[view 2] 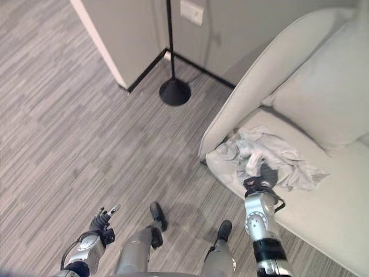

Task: Hang the clothes on the sofa on the clothes rack.

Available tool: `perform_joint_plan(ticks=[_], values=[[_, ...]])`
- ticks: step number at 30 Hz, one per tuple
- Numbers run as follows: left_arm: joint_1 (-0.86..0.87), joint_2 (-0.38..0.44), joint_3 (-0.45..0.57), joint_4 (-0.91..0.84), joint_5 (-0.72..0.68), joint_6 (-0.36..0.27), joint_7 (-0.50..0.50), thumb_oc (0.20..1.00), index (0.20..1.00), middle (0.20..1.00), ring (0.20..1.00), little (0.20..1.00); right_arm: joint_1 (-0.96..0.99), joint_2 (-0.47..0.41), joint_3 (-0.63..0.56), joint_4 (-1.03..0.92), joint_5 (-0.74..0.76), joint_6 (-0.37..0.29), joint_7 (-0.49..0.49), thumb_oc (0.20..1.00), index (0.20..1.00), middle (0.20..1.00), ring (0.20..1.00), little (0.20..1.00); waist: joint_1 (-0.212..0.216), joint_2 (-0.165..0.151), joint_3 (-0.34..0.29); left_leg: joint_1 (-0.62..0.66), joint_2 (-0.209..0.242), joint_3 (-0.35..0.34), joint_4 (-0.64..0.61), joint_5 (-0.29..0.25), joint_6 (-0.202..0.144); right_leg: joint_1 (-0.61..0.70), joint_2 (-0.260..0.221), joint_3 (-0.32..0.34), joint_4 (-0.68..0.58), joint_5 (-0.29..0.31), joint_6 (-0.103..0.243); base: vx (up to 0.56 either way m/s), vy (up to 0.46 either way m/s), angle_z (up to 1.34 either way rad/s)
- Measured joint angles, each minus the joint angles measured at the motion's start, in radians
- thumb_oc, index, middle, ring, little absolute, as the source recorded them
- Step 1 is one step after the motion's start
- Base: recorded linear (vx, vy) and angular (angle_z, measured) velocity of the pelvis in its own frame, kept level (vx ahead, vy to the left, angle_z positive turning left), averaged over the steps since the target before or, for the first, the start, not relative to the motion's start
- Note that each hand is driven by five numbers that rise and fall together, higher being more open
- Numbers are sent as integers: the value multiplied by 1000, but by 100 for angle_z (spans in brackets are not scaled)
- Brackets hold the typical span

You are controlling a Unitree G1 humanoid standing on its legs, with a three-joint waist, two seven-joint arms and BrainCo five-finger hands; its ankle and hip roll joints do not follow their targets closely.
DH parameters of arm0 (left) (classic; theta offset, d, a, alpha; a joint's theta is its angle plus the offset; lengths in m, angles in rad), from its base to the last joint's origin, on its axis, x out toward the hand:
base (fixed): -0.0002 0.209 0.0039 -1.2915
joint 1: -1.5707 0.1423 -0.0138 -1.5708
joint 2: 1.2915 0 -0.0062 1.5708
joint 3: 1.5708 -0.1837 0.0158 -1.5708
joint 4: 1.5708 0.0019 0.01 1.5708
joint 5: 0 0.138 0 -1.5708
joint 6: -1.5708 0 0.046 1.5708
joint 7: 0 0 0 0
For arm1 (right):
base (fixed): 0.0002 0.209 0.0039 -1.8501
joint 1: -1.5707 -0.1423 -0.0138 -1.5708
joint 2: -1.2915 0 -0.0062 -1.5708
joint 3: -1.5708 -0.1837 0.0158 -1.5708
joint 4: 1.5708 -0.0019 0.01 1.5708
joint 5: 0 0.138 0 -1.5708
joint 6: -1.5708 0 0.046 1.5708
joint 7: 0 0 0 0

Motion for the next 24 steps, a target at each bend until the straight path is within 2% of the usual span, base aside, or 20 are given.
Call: perform_joint_plan(ticks=[1, 4, 5, 7, 9, 12, 14, 15, 17, 19, 20, 22, 24], values=[[11, 3, -3, -38, 6, 13, -3, 1000, 1000, 1000, 1000, 1000, -32, -74, -26, -79, -41, -1, -17, 200, 200, 200, 200, 200, 4, -13, -28, 65, -20, 3, -29, 0, 1, 57, -17, -7, -2, -8, 11, 27, 53, 11], [35, 24, -3, -141, 5, 24, 0, 1000, 1000, 1000, 1000, 1000, -110, -149, -20, -137, -121, 0, -28, 200, 200, 200, 200, 200, 7, -19, -65, 127, -36, 2, -50, -3, 6, 113, -23, -12, 1, -5, 28, 16, 31, 6], [36, 41, -12, -219, 4, 24, 0, 1000, 1000, 1000, 1000, 1000, -169, -180, -16, -130, -157, 2, -32, 200, 200, 200, 200, 200, 10, -23, -92, 144, -36, 3, -55, -1, 3, 124, -22, -12, 6, 0, 36, 44, 30, -2], [41, 52, -14, -333, 4, 29, -1, 1000, 1000, 1000, 1000, 1000, -243, -240, 28, -131, -173, 27, -36, 200, 200, 200, 200, 200, 16, -24, -106, 181, -41, 6, -85, 3, -1, 143, -21, -12, 11, 0, 36, 36, 11, -7], [27, 53, -24, -429, 4, 29, 3, 1000, 1000, 1000, 1000, 1000, -342, -330, 98, -131, -195, 76, -37, 200, 200, 200, 200, 200, 22, -25, -111, 234, -42, 11, -109, 11, -9, 178, -17, -14, 15, 0, 36, 19, 2, -10], [-7, 52, -38, -441, 10, 22, 12, 1000, 1000, 1000, 1000, 1000, -448, -371, 156, -103, -208, 87, -35, 200, 200, 200, 200, 200, 18, -37, -149, 247, -38, 22, -119, 13, -13, 179, -14, -10, 14, -11, 36, 12, 7, -13], [-66, 52, -59, -452, 38, 41, 39, 1000, 1000, 1000, 1000, 1000, -629, -461, 263, -24, -201, 133, -38, 200, 200, 200, 200, 200, 0, -39, -152, 259, -35, 29, -120, 18, -13, 189, -10, -8, 10, -11, 37, 15, -6, -5], [-83, 56, -79, -467, 43, 40, 40, 1000, 1000, 1000, 1000, 1000, -674, -483, 283, -14, -202, 129, -36, 200, 200, 200, 200, 200, 2, -41, -155, 263, -34, 31, -127, 25, -19, 189, -8, -8, 11, -11, 37, 21, -12, -10], [-147, 75, -158, -487, 104, 38, 40, 1000, 1000, 1000, 1000, 1000, -884, -529, 407, 96, -173, 132, -31, 200, 200, 200, 200, 200, -7, -53, -165, 296, -31, 36, -149, 37, -18, 209, 1, -6, 6, -11, 36, -5, -16, -16], [-225, 51, -240, -470, 124, 16, 31, 1000, 1000, 1000, 1000, 1000, -1147, -505, 478, 290, -127, 115, -36, 200, 200, 200, 200, 200, -20, -77, -188, 312, -24, 51, -158, 45, -17, 210, 7, -6, 7, -11, 36, 6, -12, -22], [-237, 35, -276, -451, 141, 15, 27, 1000, 1000, 1000, 1000, 1000, -1299, -450, 527, 383, -102, 109, -35, 200, 200, 200, 200, 200, -33, -86, -195, 333, -22, 60, -172, 47, -18, 210, 11, 0, 7, -11, 35, 10, -15, -24], [-262, 28, -392, -418, 131, 14, 4, 1000, 1000, 1000, 1000, 1000, -1513, -362, 658, 621, -70, 114, -32, 200, 200, 200, 200, 200, -31, -78, -202, 345, -16, 74, -172, 47, -18, 212, 15, 5, 5, -11, 35, -9, -24, -22], [-261, 5, -476, -438, 130, 13, -46, 1000, 1000, 1000, 1000, 1000, -1545, -330, 631, 655, -64, 106, -30, 200, 200, 200, 200, 200, -23, -93, -213, 345, -7, 76, -172, 48, -20, 217, 22, 2, -5, -14, 31, -8, -18, -4]])
